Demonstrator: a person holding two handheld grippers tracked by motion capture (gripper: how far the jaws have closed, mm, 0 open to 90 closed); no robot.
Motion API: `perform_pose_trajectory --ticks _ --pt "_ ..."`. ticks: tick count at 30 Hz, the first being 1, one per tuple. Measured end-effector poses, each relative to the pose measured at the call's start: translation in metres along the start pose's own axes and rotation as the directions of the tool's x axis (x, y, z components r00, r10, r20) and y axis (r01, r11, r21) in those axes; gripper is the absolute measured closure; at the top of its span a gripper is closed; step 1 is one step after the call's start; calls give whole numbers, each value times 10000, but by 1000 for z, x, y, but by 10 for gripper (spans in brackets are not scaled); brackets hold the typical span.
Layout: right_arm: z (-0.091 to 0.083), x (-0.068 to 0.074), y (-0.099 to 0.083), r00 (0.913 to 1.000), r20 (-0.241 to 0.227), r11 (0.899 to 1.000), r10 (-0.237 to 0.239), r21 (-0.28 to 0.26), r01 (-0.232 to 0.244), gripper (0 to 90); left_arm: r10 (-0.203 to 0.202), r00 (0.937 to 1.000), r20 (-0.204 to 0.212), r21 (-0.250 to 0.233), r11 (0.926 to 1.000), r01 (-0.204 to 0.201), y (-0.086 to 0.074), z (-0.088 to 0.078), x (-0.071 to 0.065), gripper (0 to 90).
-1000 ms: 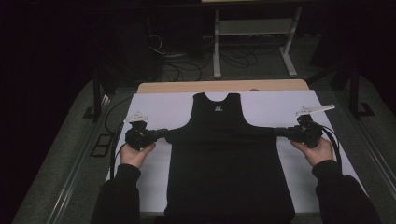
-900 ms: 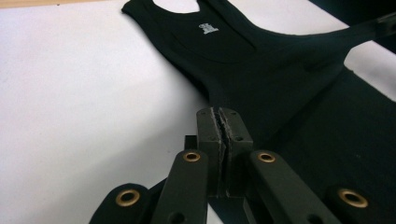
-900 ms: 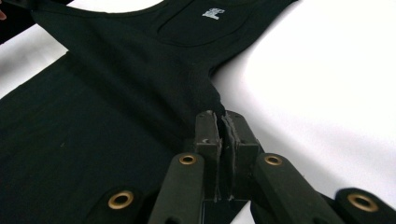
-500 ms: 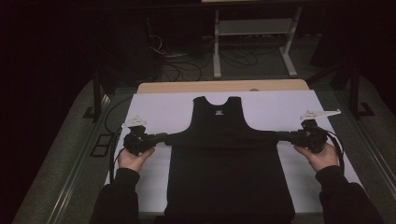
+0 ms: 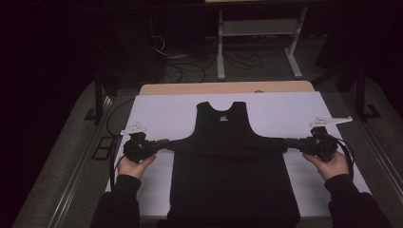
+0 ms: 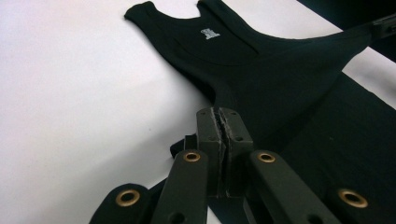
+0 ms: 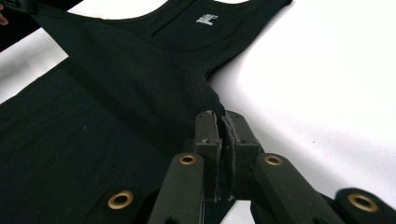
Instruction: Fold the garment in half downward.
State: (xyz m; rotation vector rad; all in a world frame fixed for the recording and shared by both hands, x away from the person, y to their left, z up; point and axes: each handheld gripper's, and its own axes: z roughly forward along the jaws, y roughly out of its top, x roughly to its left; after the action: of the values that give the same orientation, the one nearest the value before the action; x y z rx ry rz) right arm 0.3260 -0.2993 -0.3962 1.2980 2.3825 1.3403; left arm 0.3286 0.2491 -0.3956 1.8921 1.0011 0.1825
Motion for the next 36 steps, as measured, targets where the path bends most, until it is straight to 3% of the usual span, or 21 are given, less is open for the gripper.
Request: perform_pose_trajectory --ticks 23,36 --pt "-12 6 -15 9996 -118 9996 253 85 -252 837 65 9997 248 211 9998 -70 -12 -10 -14 870" --pt "-9 8 -26 9983 -300 9962 499 732 -476 835 -66 9992 391 750 9972 37 -22 -9 -17 869"
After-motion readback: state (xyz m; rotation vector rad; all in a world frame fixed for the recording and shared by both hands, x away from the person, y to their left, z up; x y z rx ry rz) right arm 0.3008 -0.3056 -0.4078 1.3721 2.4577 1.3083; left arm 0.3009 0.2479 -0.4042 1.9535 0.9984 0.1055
